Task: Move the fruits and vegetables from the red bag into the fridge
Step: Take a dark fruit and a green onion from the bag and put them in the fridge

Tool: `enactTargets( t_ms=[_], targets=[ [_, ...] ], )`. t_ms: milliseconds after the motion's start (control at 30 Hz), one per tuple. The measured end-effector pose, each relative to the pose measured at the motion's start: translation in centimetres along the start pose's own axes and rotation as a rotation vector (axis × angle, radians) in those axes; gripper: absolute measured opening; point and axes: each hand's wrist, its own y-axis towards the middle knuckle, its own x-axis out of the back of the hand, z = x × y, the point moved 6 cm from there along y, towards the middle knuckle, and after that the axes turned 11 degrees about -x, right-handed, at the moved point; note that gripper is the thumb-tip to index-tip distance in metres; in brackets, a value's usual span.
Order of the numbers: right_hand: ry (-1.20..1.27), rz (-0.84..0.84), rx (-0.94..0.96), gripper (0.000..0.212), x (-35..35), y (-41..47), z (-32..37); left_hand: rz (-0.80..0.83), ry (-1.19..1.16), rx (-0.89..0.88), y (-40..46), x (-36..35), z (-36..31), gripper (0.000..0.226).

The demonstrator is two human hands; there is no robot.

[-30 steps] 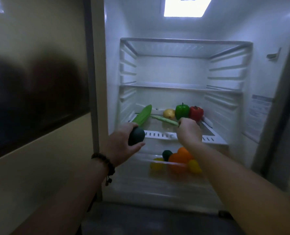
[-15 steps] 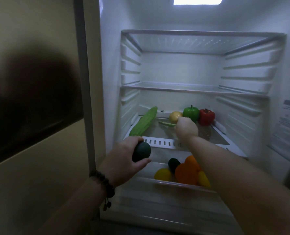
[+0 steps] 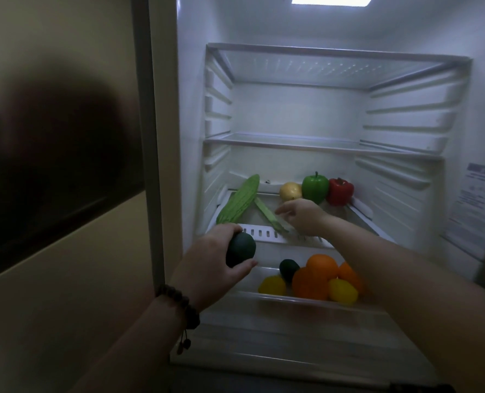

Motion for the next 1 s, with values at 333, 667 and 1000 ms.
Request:
enactTargets(
  t_ms=[333, 667, 1000],
  targets=[
    [-0.241, 0.171, 0.220, 0.043, -2.3, -1.3, 1.7, -0.004, -0.008, -0.003, 0.0, -0.2, 0.2, 0.053],
    [-0.162, 0.078, 0.123, 0.061, -3.4, -0.2, 3.8, -0.009, -0.042, 0.001, 0.0, 0.0, 0.5, 0.050],
    [-0.006, -0.170, 0.047, 0.046, 1.4, -10.0, 0.7, 0.336, -0.070, 0.073, 2.1, -2.0, 0.9, 0.056]
  ],
)
